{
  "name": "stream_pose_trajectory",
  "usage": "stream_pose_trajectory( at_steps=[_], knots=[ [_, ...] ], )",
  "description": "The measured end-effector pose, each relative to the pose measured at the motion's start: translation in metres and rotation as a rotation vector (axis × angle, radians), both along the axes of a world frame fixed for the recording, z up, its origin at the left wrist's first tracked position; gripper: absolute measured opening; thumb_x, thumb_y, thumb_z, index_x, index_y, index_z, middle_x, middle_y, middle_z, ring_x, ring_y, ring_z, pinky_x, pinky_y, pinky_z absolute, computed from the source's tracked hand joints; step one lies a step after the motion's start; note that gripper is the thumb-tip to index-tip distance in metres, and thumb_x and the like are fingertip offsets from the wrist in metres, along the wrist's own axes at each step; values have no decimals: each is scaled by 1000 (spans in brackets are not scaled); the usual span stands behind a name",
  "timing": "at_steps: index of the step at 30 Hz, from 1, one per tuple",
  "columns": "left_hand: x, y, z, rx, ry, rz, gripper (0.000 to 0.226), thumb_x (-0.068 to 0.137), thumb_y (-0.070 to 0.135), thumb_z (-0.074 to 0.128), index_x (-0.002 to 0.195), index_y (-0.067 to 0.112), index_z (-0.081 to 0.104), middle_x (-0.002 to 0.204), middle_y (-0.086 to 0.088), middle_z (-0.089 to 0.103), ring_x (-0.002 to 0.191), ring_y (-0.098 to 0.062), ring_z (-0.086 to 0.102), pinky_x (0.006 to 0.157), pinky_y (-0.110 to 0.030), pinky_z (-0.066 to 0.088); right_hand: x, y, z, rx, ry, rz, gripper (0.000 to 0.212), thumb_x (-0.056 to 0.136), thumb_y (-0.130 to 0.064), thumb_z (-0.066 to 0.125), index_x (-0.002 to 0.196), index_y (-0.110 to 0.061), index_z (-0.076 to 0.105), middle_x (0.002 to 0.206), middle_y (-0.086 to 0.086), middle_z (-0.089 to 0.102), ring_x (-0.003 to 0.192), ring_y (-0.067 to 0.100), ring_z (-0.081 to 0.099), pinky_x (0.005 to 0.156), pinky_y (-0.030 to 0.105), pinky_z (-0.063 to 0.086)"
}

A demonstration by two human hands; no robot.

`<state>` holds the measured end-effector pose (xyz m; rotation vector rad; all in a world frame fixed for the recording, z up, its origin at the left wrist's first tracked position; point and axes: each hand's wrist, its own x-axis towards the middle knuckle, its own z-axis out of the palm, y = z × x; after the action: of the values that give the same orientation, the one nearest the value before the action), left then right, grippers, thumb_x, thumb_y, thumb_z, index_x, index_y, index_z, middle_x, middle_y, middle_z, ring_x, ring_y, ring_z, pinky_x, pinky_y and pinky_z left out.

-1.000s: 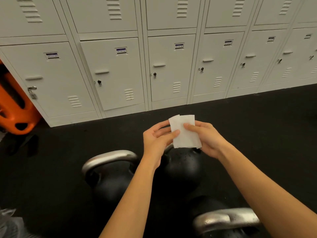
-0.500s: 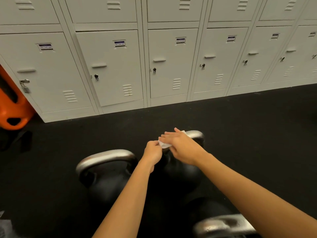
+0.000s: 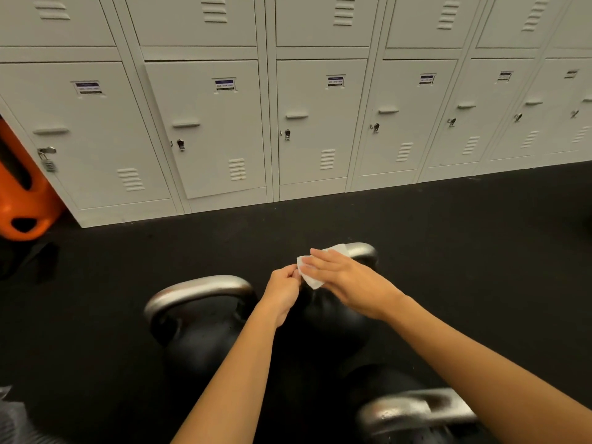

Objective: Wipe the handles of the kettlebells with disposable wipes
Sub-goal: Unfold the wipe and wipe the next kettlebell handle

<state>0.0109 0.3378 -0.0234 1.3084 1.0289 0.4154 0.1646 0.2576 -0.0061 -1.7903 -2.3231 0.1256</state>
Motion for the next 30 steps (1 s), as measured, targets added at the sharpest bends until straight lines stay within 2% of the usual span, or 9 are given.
stream_pose_trajectory(
  at_steps=[3, 6, 9, 15, 18, 22, 27, 30],
  knots=[
    [-3, 1, -2, -4, -10, 15, 34, 104, 13, 36, 129, 19, 58, 121, 2, 59, 110, -12, 52, 91, -29, 40, 17, -11, 4, -4, 84, -76, 51, 103, -20, 43, 151, -31, 30, 158, -12, 23, 147, 2, 11, 120, 26, 16],
    [-2, 1, -3, -4, -8, 38, 35, 104, 13, 36, 131, 21, 57, 120, 0, 57, 109, -13, 50, 91, -29, 39, 23, -2, 6, 87, 76, -211, 44, 103, -29, 40, 147, -30, 39, 151, -9, 41, 143, 7, 30, 118, 34, 27],
    [1, 0, -6, 19, 16, 50, 34, 104, 15, 36, 130, 22, 57, 125, -1, 58, 111, -14, 50, 94, -31, 41, 12, 13, 7, 114, 24, -209, 39, 102, -28, 42, 140, -24, 51, 141, -4, 55, 135, 14, 45, 115, 33, 33],
    [0, 0, -12, 75, 22, 47, 32, 103, 17, 38, 128, 23, 58, 125, 0, 60, 118, -16, 53, 106, -37, 42, 9, -6, 0, 54, 32, -27, 47, 103, -25, 42, 149, -29, 34, 155, -11, 33, 147, 6, 20, 120, 30, 19],
    [1, 1, -12, 75, 37, 55, 33, 104, 19, 37, 130, 24, 57, 123, -1, 59, 117, -17, 53, 106, -39, 42, 18, -9, 1, 58, 120, -111, 47, 103, -28, 40, 149, -32, 33, 155, -14, 33, 145, 2, 21, 120, 30, 24],
    [3, 2, -14, 71, 58, 57, 33, 104, 20, 36, 129, 24, 56, 124, -2, 59, 116, -18, 53, 106, -42, 43, 10, 4, 7, 78, 17, -179, 44, 104, -30, 38, 147, -27, 39, 151, -6, 43, 143, 10, 31, 119, 32, 26],
    [2, 3, -16, 88, 63, 47, 34, 104, 21, 36, 131, 24, 56, 124, 0, 59, 117, -17, 53, 106, -41, 43, 10, -6, 5, 46, -22, -27, 47, 103, -28, 40, 150, -28, 33, 157, -10, 31, 148, 8, 18, 117, 27, 20],
    [3, 2, -16, 108, 67, 53, 32, 103, 23, 36, 125, 27, 59, 120, 0, 61, 113, -17, 55, 105, -43, 44, 19, -17, 4, 61, 62, -110, 47, 103, -31, 38, 150, -35, 31, 157, -17, 27, 147, 0, 14, 112, 23, 26]
  ],
)
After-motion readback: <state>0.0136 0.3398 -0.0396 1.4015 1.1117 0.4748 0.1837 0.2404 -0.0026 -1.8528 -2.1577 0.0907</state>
